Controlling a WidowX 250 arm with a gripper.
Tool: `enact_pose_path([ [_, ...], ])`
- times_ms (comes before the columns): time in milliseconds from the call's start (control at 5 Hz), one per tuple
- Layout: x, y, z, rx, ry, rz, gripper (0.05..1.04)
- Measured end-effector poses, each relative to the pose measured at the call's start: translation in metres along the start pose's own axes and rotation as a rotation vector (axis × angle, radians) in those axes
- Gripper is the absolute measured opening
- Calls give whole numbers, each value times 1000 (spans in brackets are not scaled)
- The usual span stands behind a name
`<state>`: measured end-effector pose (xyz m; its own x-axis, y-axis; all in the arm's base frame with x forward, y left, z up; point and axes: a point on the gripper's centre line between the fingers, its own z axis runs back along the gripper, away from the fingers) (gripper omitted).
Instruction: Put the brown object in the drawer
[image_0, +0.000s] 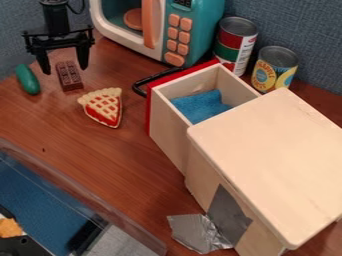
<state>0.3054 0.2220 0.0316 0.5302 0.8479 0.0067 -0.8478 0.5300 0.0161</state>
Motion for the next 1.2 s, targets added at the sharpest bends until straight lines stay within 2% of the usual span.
enact_pose_path([
  [200, 2, 3, -20, 33, 11, -4, 999],
  [400, 15, 5, -27, 57, -32, -8, 949],
  [600, 22, 8, -30, 79, -67, -30, 682],
  [800, 21, 9, -29, 76, -92, -39, 584],
  [1000, -4, 13, -26, 75, -41, -171, 584],
  [1200, -35, 1, -4, 76, -25, -362, 583],
])
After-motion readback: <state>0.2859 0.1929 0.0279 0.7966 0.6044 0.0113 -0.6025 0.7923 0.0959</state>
